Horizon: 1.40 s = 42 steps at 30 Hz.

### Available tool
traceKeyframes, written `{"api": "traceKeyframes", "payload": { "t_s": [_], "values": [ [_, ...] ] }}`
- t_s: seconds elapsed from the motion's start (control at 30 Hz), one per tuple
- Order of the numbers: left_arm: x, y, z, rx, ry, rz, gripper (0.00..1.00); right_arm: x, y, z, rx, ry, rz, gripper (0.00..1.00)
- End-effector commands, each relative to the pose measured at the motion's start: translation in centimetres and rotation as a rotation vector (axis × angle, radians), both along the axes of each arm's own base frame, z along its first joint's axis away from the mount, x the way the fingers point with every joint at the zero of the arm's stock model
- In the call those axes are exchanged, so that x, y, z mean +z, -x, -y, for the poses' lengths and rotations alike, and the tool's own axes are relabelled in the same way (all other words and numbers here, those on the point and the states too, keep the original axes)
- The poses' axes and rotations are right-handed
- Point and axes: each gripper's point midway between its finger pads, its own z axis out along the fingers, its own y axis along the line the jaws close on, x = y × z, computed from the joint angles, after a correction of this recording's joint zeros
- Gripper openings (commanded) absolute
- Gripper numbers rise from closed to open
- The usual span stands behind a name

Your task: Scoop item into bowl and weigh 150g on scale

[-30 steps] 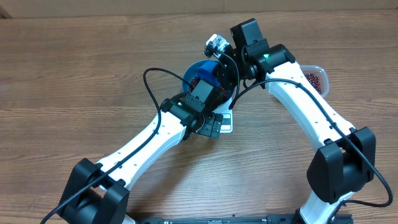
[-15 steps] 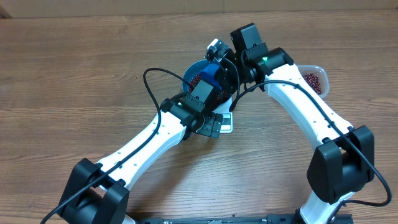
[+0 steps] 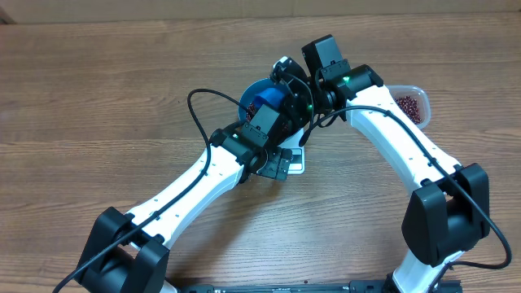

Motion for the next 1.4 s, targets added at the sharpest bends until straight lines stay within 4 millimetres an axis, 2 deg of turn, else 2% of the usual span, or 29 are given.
{"api": "traceKeyframes", "payload": {
  "t_s": [0.0,0.23,0.6,0.7,1.07,1.37],
  "values": [
    [-0.3,-0.1,-0.5,0.013,-0.016,0.002,0.99,-0.5,1.0,0.1,-0.048,-0.017,-0.077,0.04],
    [-0.3,-0.1,-0.5,0.013,-0.016,0.001,1.00,0.1,1.5,-0.1,-0.095,-0.055,-0.139,0.04],
    [-0.3,-0.1,-0.5,0.013,-0.016,0.001,1.00,4.9,0.4,-1.0,-0.058,-0.220,-0.133,0.04],
    [-0.3,-0.1,-0.5,0.012,-0.016,0.001,1.00,5.9,-0.1,-0.5,-0.060,-0.268,-0.136,0.04],
    [-0.3,-0.1,-0.5,0.013,-0.016,0.002,0.99,6.6,-1.4,1.0,-0.128,-0.323,-0.149,0.04],
    [-0.3,-0.1,-0.5,0.013,-0.016,0.001,0.99,10.1,-3.2,2.0,-0.200,-0.425,-0.145,0.04]
  ]
}}
